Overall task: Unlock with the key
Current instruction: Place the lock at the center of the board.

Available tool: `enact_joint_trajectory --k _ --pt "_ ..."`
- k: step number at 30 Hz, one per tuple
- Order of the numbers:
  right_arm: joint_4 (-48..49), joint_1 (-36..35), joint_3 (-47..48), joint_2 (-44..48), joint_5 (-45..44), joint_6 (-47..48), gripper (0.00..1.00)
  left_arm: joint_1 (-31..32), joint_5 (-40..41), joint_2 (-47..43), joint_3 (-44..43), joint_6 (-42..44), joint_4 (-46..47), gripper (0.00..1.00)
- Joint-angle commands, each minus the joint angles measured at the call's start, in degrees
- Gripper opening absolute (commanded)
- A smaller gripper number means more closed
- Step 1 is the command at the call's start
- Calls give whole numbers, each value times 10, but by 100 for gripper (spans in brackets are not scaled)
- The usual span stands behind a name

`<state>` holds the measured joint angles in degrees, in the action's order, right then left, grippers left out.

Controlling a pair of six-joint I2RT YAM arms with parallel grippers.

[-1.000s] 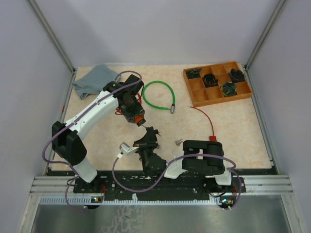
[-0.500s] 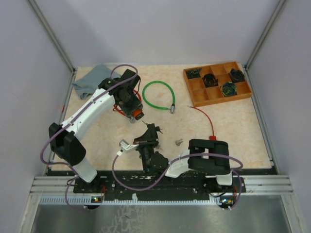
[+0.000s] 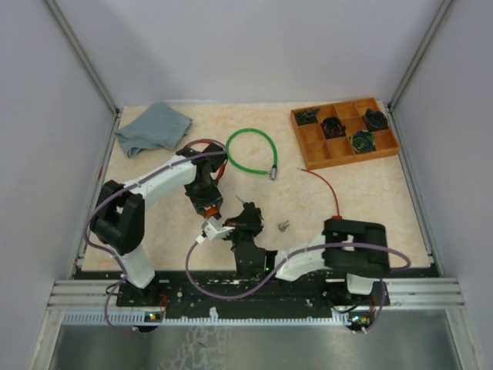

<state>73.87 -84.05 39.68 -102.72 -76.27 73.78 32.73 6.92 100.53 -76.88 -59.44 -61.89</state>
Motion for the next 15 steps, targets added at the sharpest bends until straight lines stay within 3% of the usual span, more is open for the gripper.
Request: enact_joint_trajectory --k 1,3,10,15 --pt "-517 24 53 150 103 -491 0 -2 -23 -14 44 27 72 0" --pt "-593 45 55 211 178 -592 0 -2 -14 -13 53 22 75 0" --pt "-665 66 44 248 246 -686 0 -2 -43 29 80 15 107 1" --pt "-695 80 43 246 292 -743 0 -3 -49 40 93 15 131 12"
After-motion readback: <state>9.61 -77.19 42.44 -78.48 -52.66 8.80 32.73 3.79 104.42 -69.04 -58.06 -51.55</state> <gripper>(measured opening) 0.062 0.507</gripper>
